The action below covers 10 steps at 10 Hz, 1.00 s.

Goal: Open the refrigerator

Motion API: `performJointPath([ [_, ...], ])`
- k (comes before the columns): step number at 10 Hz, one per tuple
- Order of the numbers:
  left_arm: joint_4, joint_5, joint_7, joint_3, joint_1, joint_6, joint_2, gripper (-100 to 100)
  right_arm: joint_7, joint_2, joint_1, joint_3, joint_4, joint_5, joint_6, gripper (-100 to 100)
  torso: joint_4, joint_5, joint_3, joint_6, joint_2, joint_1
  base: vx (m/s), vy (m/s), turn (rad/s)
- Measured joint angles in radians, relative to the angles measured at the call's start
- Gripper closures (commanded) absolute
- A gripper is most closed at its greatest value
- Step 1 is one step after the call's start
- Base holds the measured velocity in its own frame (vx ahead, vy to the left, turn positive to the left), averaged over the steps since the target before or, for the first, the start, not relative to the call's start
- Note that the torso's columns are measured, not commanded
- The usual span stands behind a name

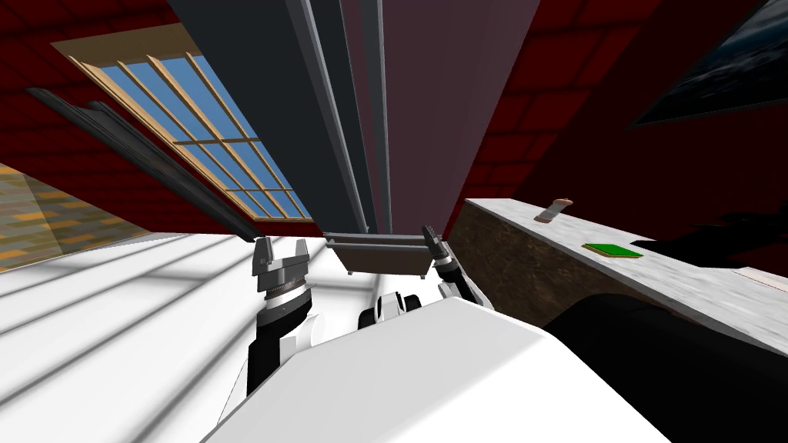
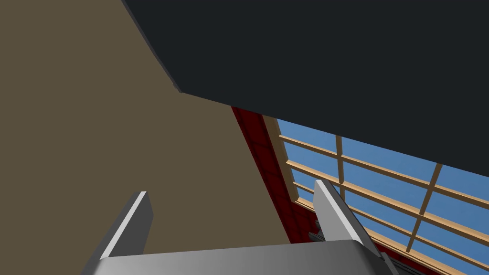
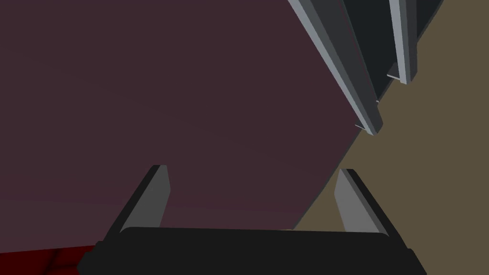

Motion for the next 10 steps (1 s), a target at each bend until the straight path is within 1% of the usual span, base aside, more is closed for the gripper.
performJointPath([
  [3,0.000,0.000,0.000,0.000,0.000,0.000,0.000,0,0.086,-0.007,-0.002,0.004,0.024,0.029,-0.038,-100,0.000,0.000,-0.001,0.000,-0.001,0.000,0.061,0.039,-0.003],
  [4,0.000,0.000,0.000,0.000,0.000,0.000,0.000,0,0.108,-0.007,-0.003,0.004,0.028,0.031,-0.043,-100,0.000,0.000,0.001,0.000,0.002,-0.002,0.060,0.038,-0.006],
  [7,0.000,0.000,0.000,0.000,0.000,0.000,0.000,0,0.191,-0.015,-0.005,0.006,0.058,0.064,-0.083,-100,-0.001,0.000,-0.001,0.000,-0.002,0.001,0.077,0.048,-0.009],
  [10,0.000,0.000,0.000,0.000,0.000,0.000,0.000,0,0.270,-0.018,-0.004,0.008,0.078,0.086,-0.112,-100,0.000,0.000,0.000,0.000,0.000,-0.001,0.056,0.029,-0.008],
])
